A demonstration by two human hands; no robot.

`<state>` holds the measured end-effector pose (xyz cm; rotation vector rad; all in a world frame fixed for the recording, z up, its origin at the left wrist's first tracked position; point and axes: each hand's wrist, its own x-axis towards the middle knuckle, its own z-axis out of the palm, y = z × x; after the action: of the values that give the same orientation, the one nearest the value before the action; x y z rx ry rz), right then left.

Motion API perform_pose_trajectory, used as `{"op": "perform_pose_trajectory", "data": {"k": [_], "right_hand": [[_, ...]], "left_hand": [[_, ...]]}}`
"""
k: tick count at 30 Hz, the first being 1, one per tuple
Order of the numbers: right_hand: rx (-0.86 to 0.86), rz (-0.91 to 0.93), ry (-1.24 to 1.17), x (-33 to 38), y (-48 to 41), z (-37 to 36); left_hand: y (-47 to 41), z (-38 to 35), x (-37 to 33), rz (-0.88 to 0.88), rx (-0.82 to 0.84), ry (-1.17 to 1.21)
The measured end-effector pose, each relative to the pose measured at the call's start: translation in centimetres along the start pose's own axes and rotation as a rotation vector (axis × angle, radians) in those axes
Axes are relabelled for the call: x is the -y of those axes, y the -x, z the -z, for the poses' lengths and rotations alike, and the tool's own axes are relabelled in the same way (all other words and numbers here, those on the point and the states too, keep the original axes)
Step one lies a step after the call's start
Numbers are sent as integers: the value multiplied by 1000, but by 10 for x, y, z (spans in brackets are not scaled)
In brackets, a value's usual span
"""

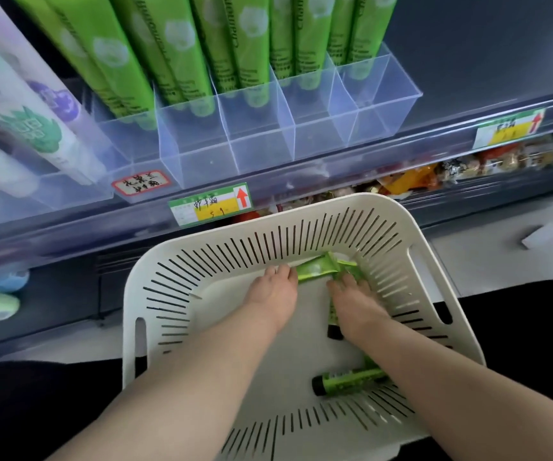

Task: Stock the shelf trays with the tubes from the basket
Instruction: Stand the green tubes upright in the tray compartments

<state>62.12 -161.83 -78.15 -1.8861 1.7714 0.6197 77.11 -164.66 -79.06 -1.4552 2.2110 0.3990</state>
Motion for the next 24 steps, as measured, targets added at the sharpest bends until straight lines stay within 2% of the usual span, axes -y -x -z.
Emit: {"op": "perform_pose_trajectory", "data": {"k": [5,10,15,19,24], "right_hand": [[6,44,147,-6,2,8],[18,17,130,-7,5,11],[-1,114,128,-7,5,22],[82,96,-13,-7,7,39],[142,39,-105,-12,6,40]], "left_hand": [[0,1,2,8,13,-56],[4,1,0,76,49,51],[9,-13,-7,105,30,200],[15,-30,-5,141,23,193],[4,-28,-10,213,-10,352]]}}
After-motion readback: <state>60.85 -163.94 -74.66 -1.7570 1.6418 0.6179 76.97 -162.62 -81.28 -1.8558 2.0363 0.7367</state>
